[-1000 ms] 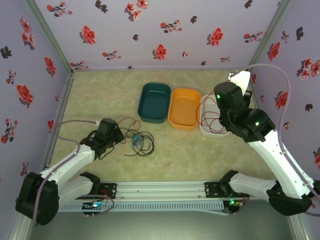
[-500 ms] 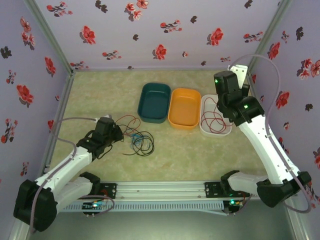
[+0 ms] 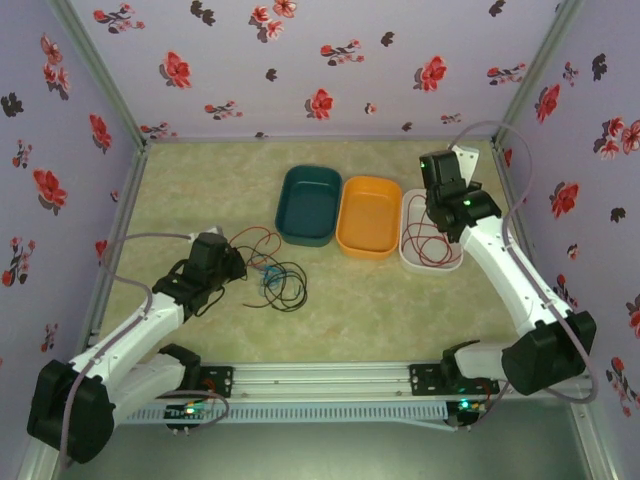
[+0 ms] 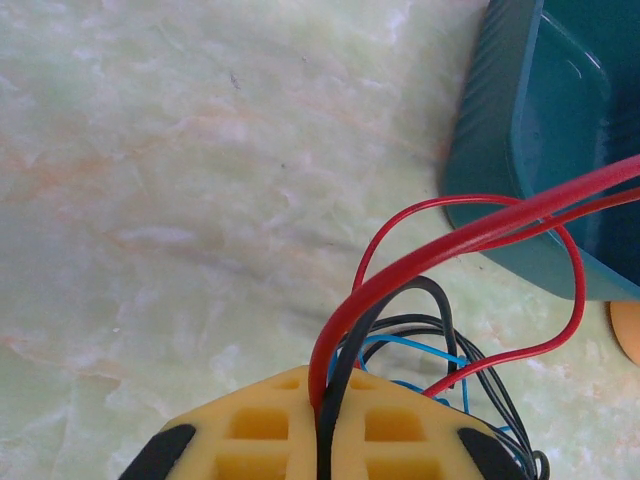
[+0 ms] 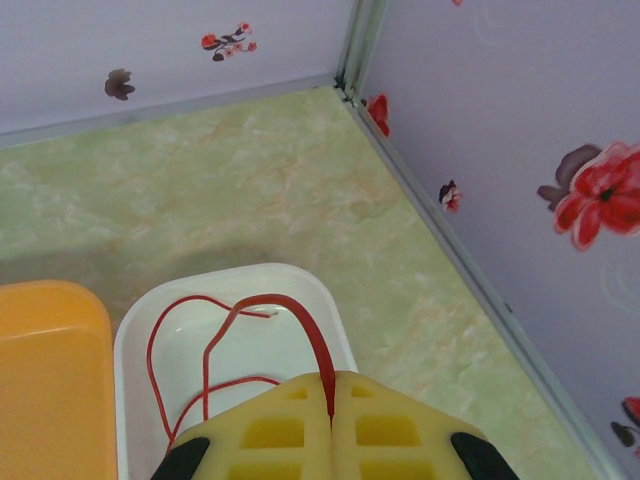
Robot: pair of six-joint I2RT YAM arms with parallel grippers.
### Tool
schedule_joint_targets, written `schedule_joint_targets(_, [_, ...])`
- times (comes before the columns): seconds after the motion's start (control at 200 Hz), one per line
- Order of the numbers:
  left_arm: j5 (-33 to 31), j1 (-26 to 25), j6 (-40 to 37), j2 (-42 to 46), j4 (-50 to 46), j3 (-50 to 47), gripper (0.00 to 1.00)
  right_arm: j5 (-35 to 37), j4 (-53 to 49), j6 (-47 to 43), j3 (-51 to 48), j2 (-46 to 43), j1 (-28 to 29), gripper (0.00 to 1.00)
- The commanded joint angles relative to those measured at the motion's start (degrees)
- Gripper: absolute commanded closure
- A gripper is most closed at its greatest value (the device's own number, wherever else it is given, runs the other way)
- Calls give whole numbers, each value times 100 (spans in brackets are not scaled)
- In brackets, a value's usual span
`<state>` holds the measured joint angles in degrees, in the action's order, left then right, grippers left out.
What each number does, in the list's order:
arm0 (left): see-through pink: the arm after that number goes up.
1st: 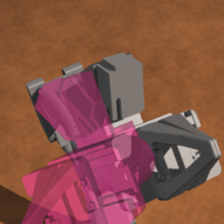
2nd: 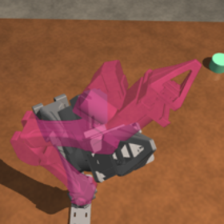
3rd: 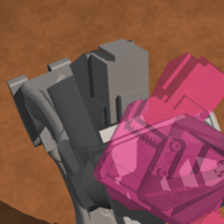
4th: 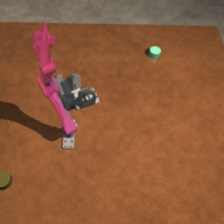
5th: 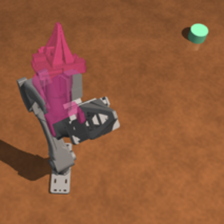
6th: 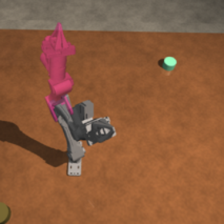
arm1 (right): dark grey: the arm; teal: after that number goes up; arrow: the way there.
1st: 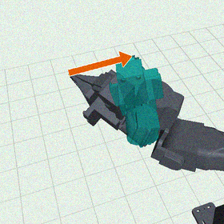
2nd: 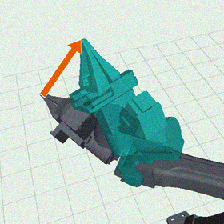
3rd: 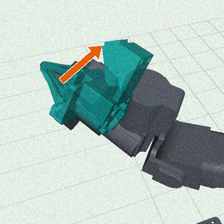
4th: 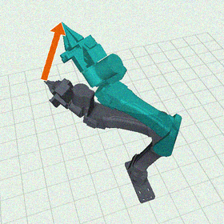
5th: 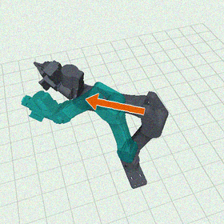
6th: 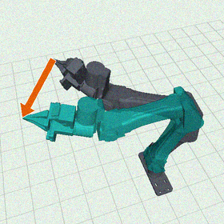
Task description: Untangle the cables
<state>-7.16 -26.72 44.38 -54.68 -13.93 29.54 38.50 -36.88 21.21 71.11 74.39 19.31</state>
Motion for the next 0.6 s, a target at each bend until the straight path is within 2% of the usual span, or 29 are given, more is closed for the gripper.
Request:
schedule_joint_targets(0.0, [-149, 45, -73, -8, 107, 76, 95, -172, 596, 382, -242, 8, -109, 100])
schedule_joint_targets(0.185, [-154, 53, -39, -32, 153, 30, 95, -689, 1216, 691, -514, 77, -207, 100])
schedule_joint_targets(0.595, [-155, 50, -7, -93, 220, -20, 94, -921, 1708, 803, -445, 509, -210, 100])
